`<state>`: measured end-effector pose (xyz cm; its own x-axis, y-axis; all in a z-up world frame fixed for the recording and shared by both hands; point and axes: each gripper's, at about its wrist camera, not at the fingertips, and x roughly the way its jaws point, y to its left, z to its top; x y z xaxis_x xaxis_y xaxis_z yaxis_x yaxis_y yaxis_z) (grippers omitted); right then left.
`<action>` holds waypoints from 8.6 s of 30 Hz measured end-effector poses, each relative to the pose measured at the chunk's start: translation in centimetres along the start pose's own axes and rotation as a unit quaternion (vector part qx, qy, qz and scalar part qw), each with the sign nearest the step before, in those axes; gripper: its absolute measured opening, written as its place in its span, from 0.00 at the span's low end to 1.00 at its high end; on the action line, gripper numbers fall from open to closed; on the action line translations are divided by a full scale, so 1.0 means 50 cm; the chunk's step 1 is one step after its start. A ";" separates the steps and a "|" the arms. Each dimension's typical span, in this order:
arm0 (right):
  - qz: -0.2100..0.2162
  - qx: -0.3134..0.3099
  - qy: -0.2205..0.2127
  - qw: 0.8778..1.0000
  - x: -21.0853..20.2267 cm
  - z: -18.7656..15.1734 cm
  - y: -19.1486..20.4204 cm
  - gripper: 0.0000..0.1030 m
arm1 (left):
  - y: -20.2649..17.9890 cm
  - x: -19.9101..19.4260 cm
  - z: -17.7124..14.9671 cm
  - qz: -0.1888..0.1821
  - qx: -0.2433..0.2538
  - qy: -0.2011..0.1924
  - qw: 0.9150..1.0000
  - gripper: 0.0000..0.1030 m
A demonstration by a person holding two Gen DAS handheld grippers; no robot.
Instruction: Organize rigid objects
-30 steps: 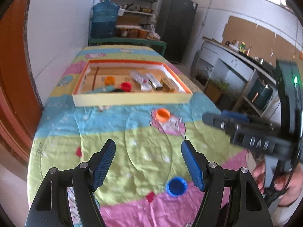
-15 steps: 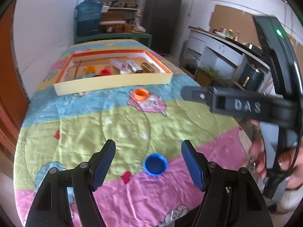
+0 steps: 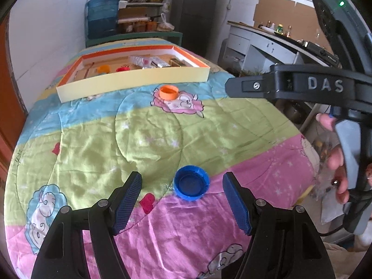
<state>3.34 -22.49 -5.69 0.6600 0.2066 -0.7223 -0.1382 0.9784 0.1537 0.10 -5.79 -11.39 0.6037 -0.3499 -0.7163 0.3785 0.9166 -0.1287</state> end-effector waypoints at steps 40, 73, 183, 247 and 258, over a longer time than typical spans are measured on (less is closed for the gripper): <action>-0.042 -0.081 0.041 0.995 0.247 0.091 0.080 0.61 | 0.103 -0.042 0.023 0.021 -0.062 -0.048 0.997 0.30; -0.002 -0.061 0.018 0.998 0.192 0.103 0.080 0.29 | 0.127 -0.051 0.083 0.034 -0.063 -0.064 0.995 0.30; -0.012 -0.085 0.086 0.993 0.523 0.499 -0.006 0.29 | 0.397 0.435 0.596 0.117 -0.099 0.081 0.985 0.30; -0.032 -0.043 0.046 0.998 0.436 0.457 -0.009 0.42 | 0.368 0.355 0.576 0.103 -0.118 0.045 0.987 0.54; -0.035 -0.039 0.026 0.998 0.385 0.443 -0.001 0.42 | 0.341 0.301 0.558 0.109 -0.116 0.030 0.987 0.54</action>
<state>32.41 -18.59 -4.69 0.6307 0.1364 -0.7639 -0.1527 0.9870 0.0502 35.19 -0.81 -5.23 0.6075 -0.1346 -0.7828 0.0694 0.9908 -0.1166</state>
